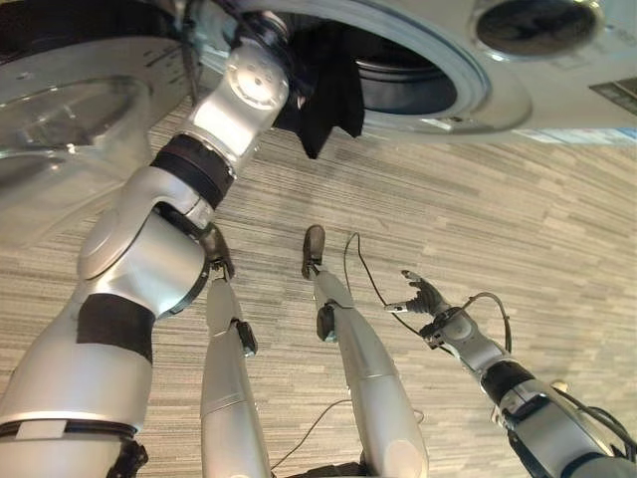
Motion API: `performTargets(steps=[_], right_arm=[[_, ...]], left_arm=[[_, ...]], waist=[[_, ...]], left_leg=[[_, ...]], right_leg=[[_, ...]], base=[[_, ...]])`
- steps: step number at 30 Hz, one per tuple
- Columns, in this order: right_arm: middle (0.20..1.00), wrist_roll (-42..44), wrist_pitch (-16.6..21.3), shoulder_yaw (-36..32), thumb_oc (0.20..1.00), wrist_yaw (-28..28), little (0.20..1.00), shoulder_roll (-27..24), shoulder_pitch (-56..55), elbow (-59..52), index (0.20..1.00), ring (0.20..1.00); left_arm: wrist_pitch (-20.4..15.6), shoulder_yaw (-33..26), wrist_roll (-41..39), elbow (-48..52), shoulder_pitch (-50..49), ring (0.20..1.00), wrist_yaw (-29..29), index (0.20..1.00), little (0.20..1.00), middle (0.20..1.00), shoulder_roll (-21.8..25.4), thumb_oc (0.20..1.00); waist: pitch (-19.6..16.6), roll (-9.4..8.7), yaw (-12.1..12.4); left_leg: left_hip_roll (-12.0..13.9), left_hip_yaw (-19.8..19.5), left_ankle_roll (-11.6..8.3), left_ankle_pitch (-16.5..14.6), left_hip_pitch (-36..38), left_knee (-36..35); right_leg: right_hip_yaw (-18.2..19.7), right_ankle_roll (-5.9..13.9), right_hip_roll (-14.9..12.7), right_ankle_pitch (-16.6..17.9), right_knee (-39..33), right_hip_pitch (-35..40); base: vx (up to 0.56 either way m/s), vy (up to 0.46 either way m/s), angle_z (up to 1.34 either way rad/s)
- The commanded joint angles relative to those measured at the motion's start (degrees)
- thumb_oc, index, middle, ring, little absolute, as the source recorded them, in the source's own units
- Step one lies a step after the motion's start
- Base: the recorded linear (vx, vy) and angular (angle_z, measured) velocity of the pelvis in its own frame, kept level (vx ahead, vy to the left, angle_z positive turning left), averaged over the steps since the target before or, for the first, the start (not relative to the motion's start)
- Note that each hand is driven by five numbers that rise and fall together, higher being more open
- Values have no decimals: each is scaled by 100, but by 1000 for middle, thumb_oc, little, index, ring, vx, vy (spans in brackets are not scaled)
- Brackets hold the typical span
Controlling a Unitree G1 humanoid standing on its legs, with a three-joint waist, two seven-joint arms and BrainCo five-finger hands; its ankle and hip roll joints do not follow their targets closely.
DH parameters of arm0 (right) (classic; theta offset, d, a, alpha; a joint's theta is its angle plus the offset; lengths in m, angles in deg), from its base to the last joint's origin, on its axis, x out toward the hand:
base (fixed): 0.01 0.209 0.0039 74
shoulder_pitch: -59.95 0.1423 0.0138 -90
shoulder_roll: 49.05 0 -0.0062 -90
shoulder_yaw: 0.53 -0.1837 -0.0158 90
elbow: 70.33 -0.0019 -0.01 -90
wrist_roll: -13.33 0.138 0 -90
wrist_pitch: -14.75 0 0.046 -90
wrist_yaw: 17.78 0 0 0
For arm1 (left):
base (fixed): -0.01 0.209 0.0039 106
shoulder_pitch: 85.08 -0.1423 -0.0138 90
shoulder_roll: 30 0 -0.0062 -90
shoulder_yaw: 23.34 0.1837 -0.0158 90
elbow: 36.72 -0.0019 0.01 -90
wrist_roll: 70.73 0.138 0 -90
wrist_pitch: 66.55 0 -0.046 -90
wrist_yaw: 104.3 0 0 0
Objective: Grab the laundry basket,head to the washer,open it,put in the laundry and shut it.
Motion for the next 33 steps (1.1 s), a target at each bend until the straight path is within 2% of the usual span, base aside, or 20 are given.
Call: performTargets(steps=[1,3,8,11,13,14,15,17,19,20,21,22,23,25,26,27,29,30,31,33], right_arm=[[1000,49,-112,133,1000,161,1000,-80,-509,92,1000,1000],[1000,68,-132,150,1000,173,1000,-57,-607,252,1000,1000],[1000,90,-100,143,1000,100,1000,-14,-653,434,1000,1000],[1000,64,-106,146,1000,79,1000,29,-654,533,1000,1000],[1000,41,-99,37,1000,97,1000,120,-840,535,1000,1000],[1000,39,-97,49,1000,96,1000,122,-853,534,1000,1000],[1000,54,-62,2,1000,71,1000,204,-912,582,1000,1000],[1000,39,4,-34,1000,2,1000,387,-973,706,1000,1000],[1000,-8,9,-64,1000,-75,1000,474,-1008,784,1000,1000],[1000,-88,-47,-212,1000,-153,1000,404,-1081,771,1000,1000],[1000,-137,-94,-309,1000,-150,1000,347,-1152,791,1000,1000],[1000,-137,-95,-304,1000,-150,1000,346,-1157,788,1000,1000],[1000,-148,-163,-539,1000,-168,1000,245,-1192,897,1000,1000],[1000,-148,-165,-521,1000,-167,1000,243,-1217,888,1000,1000],[1000,41,-284,-1007,1000,-195,1000,106,-1215,1270,1000,1000],[1000,151,-371,-1348,1000,-252,1000,-125,-1156,1582,1000,1000],[1000,151,-366,-1352,1000,-247,1000,-134,-1144,1593,1000,1000],[1000,238,-450,-1713,1000,-300,1000,-421,-1056,1885,1000,1000],[1000,238,-446,-1720,1000,-294,1000,-431,-1048,1892,1000,1000],[1000,307,-487,-1993,1000,-265,1000,-686,-989,2057,1000,1000]], left_arm=[[288,33,1814,-349,417,1000,-390,1000,1000,1000,-464,1000],[427,25,2603,30,-56,1000,-277,1000,1000,1000,-783,1000],[450,-338,2863,466,-771,1000,-146,1000,1000,1000,-1059,1000],[365,-526,2701,828,-1104,1000,-106,1000,1000,1000,-936,1000],[204,-950,2591,1744,-1907,1000,6,1000,1000,1000,-532,1000],[222,-963,2598,1791,-1945,1000,-3,1000,1000,1000,-509,1000],[126,-1155,2624,2149,-2342,1000,132,1000,1000,1000,-439,1000],[74,-1319,2991,2716,-3129,1000,308,1000,1000,1000,-397,1000],[62,-1353,3341,3159,-3766,1000,225,1000,1000,1000,-315,1000],[-56,-1398,3456,3669,-4458,1000,15,1000,1000,1000,-55,1000],[-133,-1477,3407,3917,-4852,1000,-144,1000,1000,1000,61,1000],[-127,-1484,3407,3931,-4864,1000,-150,1000,1000,1000,67,1000],[-309,-1563,3062,4286,-5615,1000,-489,1000,1000,1000,185,1000],[-293,-1593,3049,4355,-5678,1000,-525,1000,1000,1000,215,1000],[-308,-1606,2447,4401,-6435,1000,-1067,1000,1000,1000,262,1000],[-192,-1681,2155,4650,-6392,1000,-1314,1000,1000,1000,348,1000],[-170,-1693,2142,4685,-6393,1000,-1330,1000,1000,1000,355,1000],[-168,-1835,1808,5003,-6526,1000,-1433,1000,1000,1000,520,1000],[-150,-1844,1793,5038,-6528,1000,-1446,1000,1000,1000,529,1000],[-167,-1949,1518,5312,-6549,1000,-1542,1000,1000,1000,767,1000]], waist=[[-363,-3,-224],[-398,-10,-142],[-359,-60,-35],[-359,-62,36],[-334,-35,228],[-340,-32,217],[-325,-16,313],[-269,4,490],[-215,39,611],[-139,129,723],[-152,215,730],[-147,211,729],[-175,383,777],[-144,373,781],[-144,535,863],[-110,709,916],[-61,715,907],[20,960,958],[52,958,949],[226,1096,874]], left_leg=[[665,-151,-563,-935,820,600],[646,-190,-539,-987,921,634],[601,-279,-528,-1047,1043,736],[581,-321,-525,-1049,1093,754],[559,-418,-529,-1014,1204,745],[560,-423,-530,-1014,1214,741],[549,-466,-537,-1008,1273,739],[496,-546,-546,-1010,1355,777],[421,-550,-544,-1048,1391,904],[338,-273,-456,-1093,1416,1222],[327,95,-359,-1256,1606,1252],[326,100,-358,-1259,1622,1250],[234,496,-287,-1415,2007,1165],[230,521,-280,-1423,2095,1138],[-57,308,-55,-1761,2354,1389],[-261,211,105,-1938,2688,1418],[-279,209,120,-1951,2738,1413],[-531,90,341,-2128,3056,1423],[-559,88,361,-2146,3078,1432],[-804,28,555,-2301,3200,1662]], right_leg=[[143,722,-107,-79,-565,63],[122,699,-122,-145,-573,207],[46,658,-164,-235,-519,438],[-13,648,-200,-265,-488,544],[-119,619,-247,-357,-423,736],[-125,619,-246,-360,-424,749],[-190,603,-260,-392,-403,835],[-327,582,-312,-458,-379,1061],[-455,569,-390,-508,-364,1272],[-614,556,-559,-517,-351,1510],[-716,567,-656,-527,-356,1670],[-711,569,-656,-526,-358,1681],[-824,583,-707,-514,-405,1950],[-808,595,-703,-503,-428,2022],[-724,616,-935,-461,-154,2349],[-711,706,-1198,-459,98,2646],[-712,724,-1220,-472,121,2686],[-602,844,-1544,-339,679,2746],[-589,869,-1581,-357,731,2748],[-136,1034,-1786,-105,1437,2629]], base=[[-1,43,3],[-4,48,19],[-13,19,21],[-17,15,15],[3,-35,5],[-4,-41,3],[-9,-54,1],[-13,-85,4],[-43,-15,38],[-55,99,60],[-35,102,56],[4,270,71],[5,213,79],[39,245,70],[152,501,68],[152,509,55],[71,253,35],[64,272,28],[79,368,35],[54,226,31]])
